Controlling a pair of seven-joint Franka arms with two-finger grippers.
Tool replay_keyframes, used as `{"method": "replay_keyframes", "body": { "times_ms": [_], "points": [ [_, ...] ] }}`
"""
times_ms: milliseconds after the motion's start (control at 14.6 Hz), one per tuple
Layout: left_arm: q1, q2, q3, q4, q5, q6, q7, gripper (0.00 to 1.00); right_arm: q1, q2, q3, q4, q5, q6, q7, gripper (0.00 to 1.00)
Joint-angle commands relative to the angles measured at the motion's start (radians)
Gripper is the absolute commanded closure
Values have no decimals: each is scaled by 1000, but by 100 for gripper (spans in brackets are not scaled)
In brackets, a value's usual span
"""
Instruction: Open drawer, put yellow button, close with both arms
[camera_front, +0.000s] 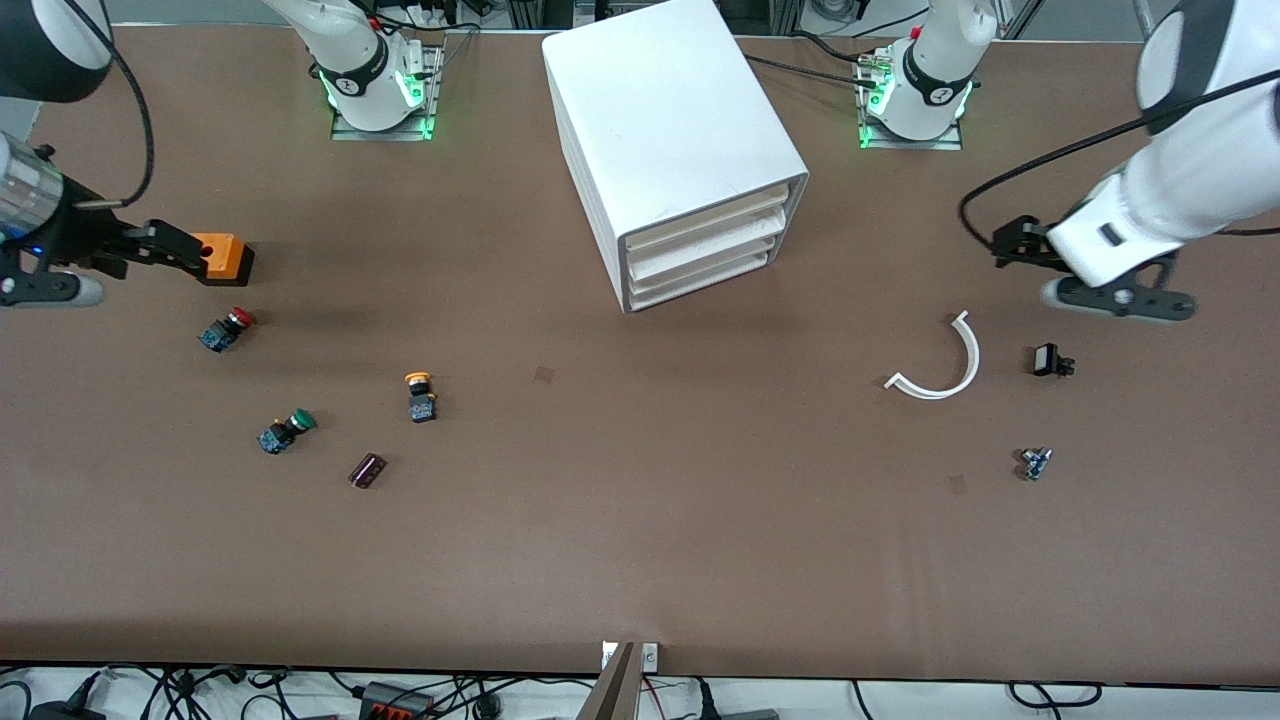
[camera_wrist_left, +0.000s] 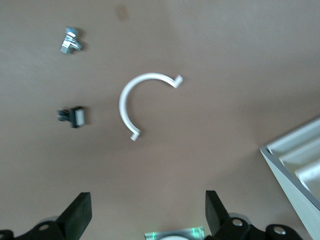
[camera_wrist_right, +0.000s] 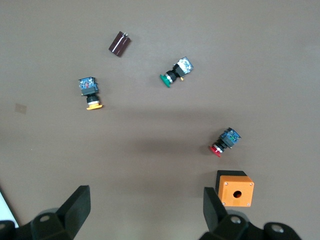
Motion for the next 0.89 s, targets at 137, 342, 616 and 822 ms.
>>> {"method": "replay_keyframes", "body": {
  "times_ms": [137,342,616,822],
  "points": [
    [-34,44,-5,-12,-325,-43,19,0,71,146,1,112,0,7,-5,0],
    [-34,61,-38,-79,-545,17,20,0,104,220,1,123,3,54,9,0],
    [-33,64,-153,-150,-706,175,68,0,147,306,1,136,3,100,14,0],
    [-34,102,-164,-230,-861,272,285,0,172,353,1,137,15,146,15,0]
  ]
}}
